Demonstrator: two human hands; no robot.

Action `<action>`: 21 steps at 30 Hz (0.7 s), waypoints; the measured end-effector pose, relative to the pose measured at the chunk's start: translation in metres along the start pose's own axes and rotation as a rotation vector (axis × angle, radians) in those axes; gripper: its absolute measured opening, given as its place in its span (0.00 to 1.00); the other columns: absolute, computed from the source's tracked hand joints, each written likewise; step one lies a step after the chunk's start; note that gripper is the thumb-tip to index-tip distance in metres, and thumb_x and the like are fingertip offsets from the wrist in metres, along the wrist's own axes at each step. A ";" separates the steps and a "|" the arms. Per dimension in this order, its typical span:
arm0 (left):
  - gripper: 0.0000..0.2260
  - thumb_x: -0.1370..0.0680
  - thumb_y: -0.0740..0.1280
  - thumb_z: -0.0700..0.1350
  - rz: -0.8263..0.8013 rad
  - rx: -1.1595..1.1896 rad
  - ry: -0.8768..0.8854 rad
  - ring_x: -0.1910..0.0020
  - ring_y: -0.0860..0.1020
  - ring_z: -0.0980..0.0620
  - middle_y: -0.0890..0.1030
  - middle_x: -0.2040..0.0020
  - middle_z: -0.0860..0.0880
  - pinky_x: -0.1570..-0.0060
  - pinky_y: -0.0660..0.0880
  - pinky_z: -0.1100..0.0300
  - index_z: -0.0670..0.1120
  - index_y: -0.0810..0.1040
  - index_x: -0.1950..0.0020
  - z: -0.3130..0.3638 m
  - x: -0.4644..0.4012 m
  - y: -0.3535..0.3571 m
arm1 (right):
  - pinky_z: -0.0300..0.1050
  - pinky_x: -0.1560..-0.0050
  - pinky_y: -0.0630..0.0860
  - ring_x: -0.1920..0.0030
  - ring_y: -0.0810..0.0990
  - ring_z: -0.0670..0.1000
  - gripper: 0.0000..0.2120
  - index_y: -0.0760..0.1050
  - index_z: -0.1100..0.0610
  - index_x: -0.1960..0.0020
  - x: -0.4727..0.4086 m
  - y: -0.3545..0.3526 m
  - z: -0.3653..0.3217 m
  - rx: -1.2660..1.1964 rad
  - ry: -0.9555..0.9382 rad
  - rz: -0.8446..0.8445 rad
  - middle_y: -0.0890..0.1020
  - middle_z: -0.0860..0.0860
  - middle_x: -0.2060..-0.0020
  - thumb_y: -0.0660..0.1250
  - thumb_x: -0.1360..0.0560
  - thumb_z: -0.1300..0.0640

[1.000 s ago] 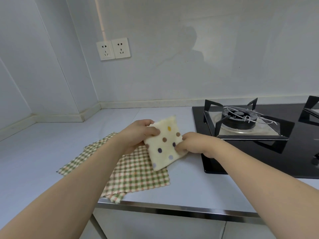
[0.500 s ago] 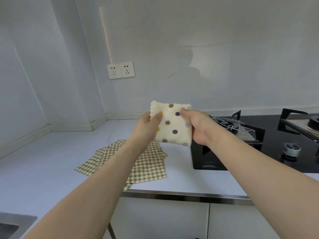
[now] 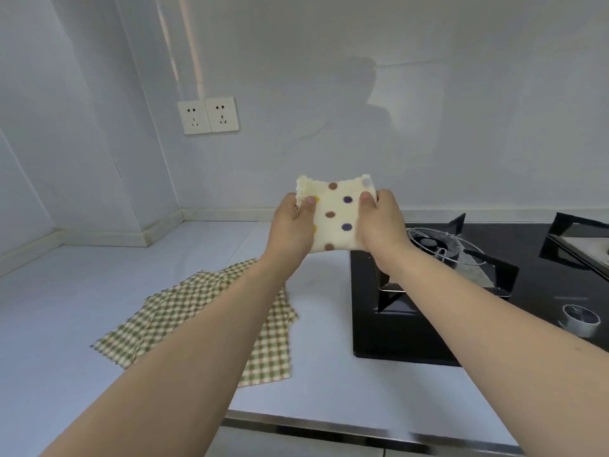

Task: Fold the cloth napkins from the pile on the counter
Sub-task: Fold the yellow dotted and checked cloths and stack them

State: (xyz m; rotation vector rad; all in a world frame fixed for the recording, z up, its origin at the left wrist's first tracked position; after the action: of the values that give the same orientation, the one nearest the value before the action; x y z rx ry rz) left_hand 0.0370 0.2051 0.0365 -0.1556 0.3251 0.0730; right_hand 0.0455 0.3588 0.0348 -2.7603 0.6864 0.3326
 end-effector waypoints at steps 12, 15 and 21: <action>0.06 0.17 0.58 0.49 -0.107 0.004 -0.181 0.55 0.80 0.54 0.79 0.54 0.53 0.57 0.78 0.58 0.50 0.73 0.48 0.093 -0.086 0.077 | 0.51 0.50 0.78 0.50 0.78 0.52 0.12 0.66 0.54 0.40 -0.097 -0.074 -0.063 -0.044 0.332 0.008 0.77 0.51 0.48 0.51 0.17 0.49; 0.08 0.17 0.58 0.50 -0.196 -0.093 -0.216 0.55 0.79 0.52 0.79 0.55 0.53 0.55 0.77 0.55 0.47 0.72 0.45 0.125 -0.077 0.102 | 0.48 0.54 0.76 0.52 0.78 0.51 0.16 0.68 0.58 0.37 -0.091 -0.118 -0.078 -0.009 0.439 0.035 0.77 0.51 0.48 0.51 0.17 0.49; 0.09 0.17 0.58 0.50 -0.366 -0.140 -0.276 0.59 0.77 0.53 0.78 0.57 0.53 0.55 0.76 0.55 0.46 0.72 0.46 0.166 -0.050 0.185 | 0.45 0.58 0.72 0.56 0.76 0.48 0.17 0.69 0.59 0.38 -0.089 -0.215 -0.064 0.034 0.569 0.143 0.78 0.53 0.47 0.51 0.17 0.49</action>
State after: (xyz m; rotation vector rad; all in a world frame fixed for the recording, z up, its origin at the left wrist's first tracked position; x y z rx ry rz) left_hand 0.0237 0.4127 0.1823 -0.3381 0.0126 -0.2441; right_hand 0.0836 0.5587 0.1649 -2.7823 1.0065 -0.4563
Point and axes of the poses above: each hand's wrist, its own x-axis away from the middle knuckle, its own y-axis out of the palm, z = x × y, the point moved 4 cm from there along -x, towards the middle knuckle
